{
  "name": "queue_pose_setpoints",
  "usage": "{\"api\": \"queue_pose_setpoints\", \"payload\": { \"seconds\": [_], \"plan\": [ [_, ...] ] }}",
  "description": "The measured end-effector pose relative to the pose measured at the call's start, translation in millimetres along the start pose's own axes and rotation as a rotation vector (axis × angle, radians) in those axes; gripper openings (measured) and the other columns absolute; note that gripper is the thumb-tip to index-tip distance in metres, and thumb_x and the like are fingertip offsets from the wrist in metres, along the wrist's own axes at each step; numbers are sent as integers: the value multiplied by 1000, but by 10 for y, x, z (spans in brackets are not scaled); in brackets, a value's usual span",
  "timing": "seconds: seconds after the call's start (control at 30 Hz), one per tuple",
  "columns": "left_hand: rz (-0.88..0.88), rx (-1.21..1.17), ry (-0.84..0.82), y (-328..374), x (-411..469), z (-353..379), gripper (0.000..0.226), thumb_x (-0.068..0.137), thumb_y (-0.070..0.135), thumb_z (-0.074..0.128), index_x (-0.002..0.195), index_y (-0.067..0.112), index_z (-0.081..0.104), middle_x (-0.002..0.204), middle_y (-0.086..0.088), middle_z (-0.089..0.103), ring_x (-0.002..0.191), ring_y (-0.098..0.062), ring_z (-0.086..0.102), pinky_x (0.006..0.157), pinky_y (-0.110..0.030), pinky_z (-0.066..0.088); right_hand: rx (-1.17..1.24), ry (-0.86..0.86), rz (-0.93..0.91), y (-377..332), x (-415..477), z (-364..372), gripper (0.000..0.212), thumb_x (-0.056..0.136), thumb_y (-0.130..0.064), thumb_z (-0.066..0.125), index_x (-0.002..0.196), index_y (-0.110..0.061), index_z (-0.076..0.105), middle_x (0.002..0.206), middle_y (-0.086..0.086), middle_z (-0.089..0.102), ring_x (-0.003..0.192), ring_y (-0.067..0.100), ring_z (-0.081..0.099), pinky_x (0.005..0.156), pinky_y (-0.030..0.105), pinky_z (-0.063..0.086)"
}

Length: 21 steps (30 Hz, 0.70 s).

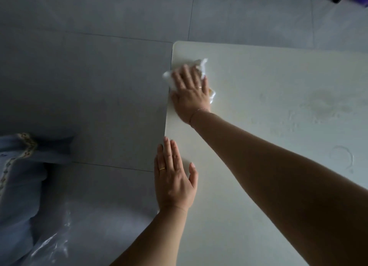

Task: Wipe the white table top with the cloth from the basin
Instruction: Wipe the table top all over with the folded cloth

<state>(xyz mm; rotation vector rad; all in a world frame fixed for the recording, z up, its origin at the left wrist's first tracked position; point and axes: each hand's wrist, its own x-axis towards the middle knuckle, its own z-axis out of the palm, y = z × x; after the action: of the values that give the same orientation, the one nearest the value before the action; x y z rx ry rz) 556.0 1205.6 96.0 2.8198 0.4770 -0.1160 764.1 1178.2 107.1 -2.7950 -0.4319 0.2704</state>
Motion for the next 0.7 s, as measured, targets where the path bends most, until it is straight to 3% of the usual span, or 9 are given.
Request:
{"api": "queue_pose_setpoints", "payload": {
  "seconds": [0.07, 0.13, 0.27, 0.37, 0.43, 0.57, 0.63, 0.7],
  "plan": [
    [0, -1, -5, -5, 1, 4, 70, 90, 42, 33, 147, 2, 25, 158, -13, 19, 140, -33, 29, 111, -45, 33, -50, -60, -216, 74, 26, -45, 56, 97, -39, 32, 150, -29, 14, 160, -1, 4, 146, 21, -2, 116, 42, -6],
    [7, 6, -1, -9, 2, 8, 70, 90, 42, 33, 147, 2, 25, 157, -13, 19, 140, -34, 29, 112, -44, 32, -94, -65, -284, 278, 173, -133, 55, 98, -42, 30, 150, -30, 14, 160, -1, 6, 147, 19, 0, 117, 42, -3],
    [12, 9, -9, -22, -5, 25, 70, 91, 42, 32, 148, 3, 24, 158, -13, 17, 141, -33, 26, 114, -43, 28, -32, 21, 40, 631, 521, -273, 56, 98, -43, 26, 150, -30, 12, 160, 0, 3, 146, 20, -3, 117, 41, -5],
    [11, 5, -9, -17, 3, 34, 70, 91, 42, 33, 148, 2, 24, 158, -13, 17, 141, -34, 26, 114, -43, 28, -12, 47, 230, 420, 615, -220, 59, 95, -39, 27, 150, -29, 9, 160, -1, 0, 146, 22, -6, 117, 43, -8],
    [18, 5, -4, -14, -2, 36, 69, 91, 42, 33, 147, 2, 25, 158, -13, 18, 141, -34, 26, 114, -44, 28, -10, 35, 167, 169, 578, -161, 59, 95, -37, 30, 150, -30, 11, 160, -1, 1, 146, 23, -6, 116, 44, -9],
    [14, 14, -9, -9, -1, 19, 69, 91, 41, 32, 147, 1, 25, 158, -14, 17, 141, -33, 27, 113, -44, 29, -51, -36, -153, 117, 523, -147, 53, 98, -39, 28, 149, -31, 16, 160, -3, 6, 147, 20, -1, 117, 44, -5],
    [18, 13, -9, -5, 1, 11, 69, 91, 40, 33, 147, 1, 26, 158, -14, 18, 141, -34, 28, 113, -45, 30, -48, -3, -131, 305, 598, -210, 53, 98, -42, 28, 149, -32, 17, 160, -2, 7, 146, 19, 0, 117, 43, -4],
    [18, 12, -7, -9, 0, 6, 69, 91, 40, 34, 146, 0, 27, 157, -15, 19, 140, -35, 29, 112, -45, 31, -16, 44, 41, 543, 670, -283, 54, 98, -43, 26, 149, -32, 15, 160, 0, 5, 146, 20, -1, 117, 42, -5]
  ]
}}
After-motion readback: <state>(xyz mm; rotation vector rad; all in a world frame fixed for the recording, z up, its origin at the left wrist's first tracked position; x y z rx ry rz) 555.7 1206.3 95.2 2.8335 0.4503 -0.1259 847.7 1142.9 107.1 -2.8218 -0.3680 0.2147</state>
